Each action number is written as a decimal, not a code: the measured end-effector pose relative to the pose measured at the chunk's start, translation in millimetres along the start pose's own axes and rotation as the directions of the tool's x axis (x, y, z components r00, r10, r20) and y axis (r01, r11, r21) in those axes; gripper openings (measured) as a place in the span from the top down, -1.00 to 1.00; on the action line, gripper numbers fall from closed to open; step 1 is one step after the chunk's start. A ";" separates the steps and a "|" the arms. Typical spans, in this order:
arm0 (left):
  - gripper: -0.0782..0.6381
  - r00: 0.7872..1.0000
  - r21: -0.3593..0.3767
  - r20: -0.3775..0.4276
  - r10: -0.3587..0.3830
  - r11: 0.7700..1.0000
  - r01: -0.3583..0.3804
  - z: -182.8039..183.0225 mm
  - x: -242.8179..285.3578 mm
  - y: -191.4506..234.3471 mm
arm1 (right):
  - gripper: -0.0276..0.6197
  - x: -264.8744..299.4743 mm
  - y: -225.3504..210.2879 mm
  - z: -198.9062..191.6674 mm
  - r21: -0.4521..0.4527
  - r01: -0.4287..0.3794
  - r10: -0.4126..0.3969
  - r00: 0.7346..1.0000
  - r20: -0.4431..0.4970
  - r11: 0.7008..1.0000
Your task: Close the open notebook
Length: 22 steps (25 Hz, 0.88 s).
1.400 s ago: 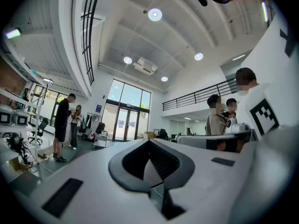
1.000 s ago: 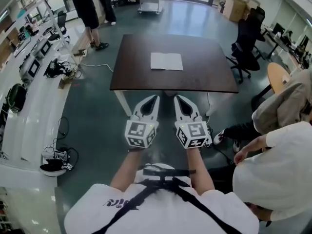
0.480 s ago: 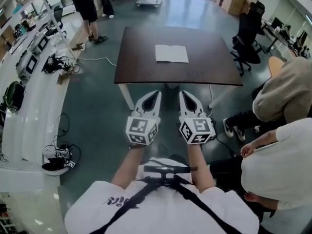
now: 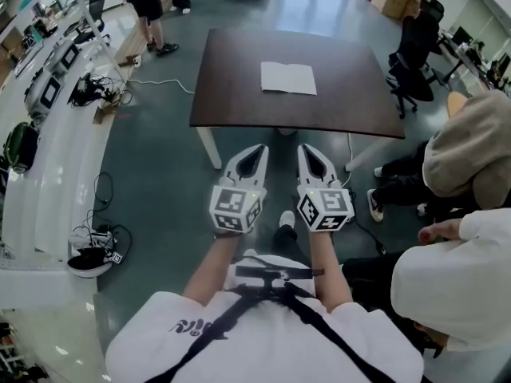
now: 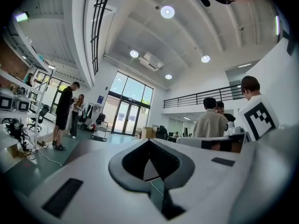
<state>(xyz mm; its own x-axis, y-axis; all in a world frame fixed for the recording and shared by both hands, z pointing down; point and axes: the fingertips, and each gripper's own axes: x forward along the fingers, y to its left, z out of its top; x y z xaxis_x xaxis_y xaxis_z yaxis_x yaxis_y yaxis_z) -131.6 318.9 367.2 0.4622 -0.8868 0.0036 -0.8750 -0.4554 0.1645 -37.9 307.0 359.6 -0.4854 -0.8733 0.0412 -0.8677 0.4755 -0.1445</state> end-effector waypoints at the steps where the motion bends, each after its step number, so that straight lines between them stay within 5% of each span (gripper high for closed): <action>1: 0.75 1.000 -0.001 -0.004 0.009 1.000 -0.009 -1.7 4.3 3.6 | 0.90 6.0 -3.2 -2.7 0.003 -0.005 0.005 1.000 -0.007 1.000; 10: 0.75 0.997 0.028 -0.016 0.070 0.997 -0.070 3.7 76.7 22.3 | 0.90 68.5 -49.4 8.1 0.028 -0.077 0.078 0.997 -0.007 0.997; 22: 0.75 0.997 0.035 -0.029 0.069 0.997 -0.067 3.8 219.9 3.0 | 0.90 138.2 -177.7 41.2 0.038 -0.099 0.098 0.995 0.013 0.994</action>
<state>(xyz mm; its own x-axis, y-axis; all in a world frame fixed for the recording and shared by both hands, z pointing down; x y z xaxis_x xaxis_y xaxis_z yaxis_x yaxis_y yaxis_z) -33.1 122.2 364.8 0.4052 -0.9132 0.0438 -0.9087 -0.3970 0.1294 53.7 97.4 350.3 -0.5671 -0.8236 0.0142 -0.8109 0.5551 -0.1851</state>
